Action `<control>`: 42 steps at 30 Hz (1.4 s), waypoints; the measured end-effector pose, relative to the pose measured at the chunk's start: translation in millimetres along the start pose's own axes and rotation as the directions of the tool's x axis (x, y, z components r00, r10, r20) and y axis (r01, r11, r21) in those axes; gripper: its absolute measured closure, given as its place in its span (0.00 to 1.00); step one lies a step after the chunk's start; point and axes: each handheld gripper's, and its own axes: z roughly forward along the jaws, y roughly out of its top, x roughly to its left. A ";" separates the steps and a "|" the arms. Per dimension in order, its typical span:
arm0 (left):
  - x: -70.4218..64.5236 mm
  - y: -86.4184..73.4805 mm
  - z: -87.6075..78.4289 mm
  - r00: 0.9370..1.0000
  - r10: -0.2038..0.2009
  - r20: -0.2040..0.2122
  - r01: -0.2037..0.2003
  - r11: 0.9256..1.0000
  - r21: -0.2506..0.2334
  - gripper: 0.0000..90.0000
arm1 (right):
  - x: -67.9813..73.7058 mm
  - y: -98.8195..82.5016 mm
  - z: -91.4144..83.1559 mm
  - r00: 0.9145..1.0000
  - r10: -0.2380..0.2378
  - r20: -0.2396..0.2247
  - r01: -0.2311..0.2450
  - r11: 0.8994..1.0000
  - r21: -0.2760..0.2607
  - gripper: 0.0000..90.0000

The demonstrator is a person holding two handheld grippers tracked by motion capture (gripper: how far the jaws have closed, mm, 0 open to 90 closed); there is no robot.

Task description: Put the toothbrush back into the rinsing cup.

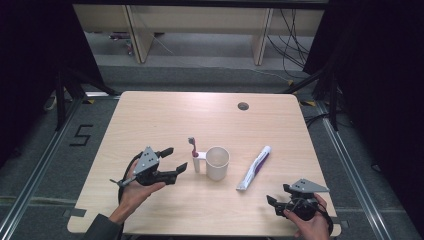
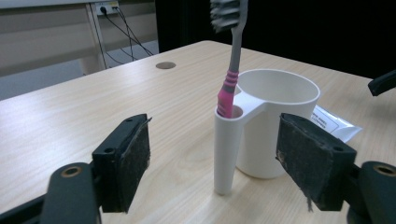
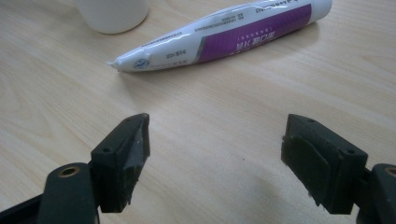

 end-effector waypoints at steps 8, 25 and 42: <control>1.5 -7.7 -14.8 1.000 -0.012 0.005 0.011 0.999 0.039 0.26 | -0.6 0.1 -0.1 1.000 -0.002 -0.003 0.002 1.000 0.004 0.27; -11.8 -21.6 -35.4 0.999 0.033 0.025 -0.035 0.993 0.112 0.23 | -0.9 -0.2 0.0 1.000 0.003 -0.010 -0.003 1.000 0.002 0.27; -19.9 -31.8 -47.4 0.999 0.029 0.038 -0.035 0.986 0.165 0.22 | -1.9 -0.9 0.3 1.000 -0.006 -0.016 0.006 1.000 -0.003 0.27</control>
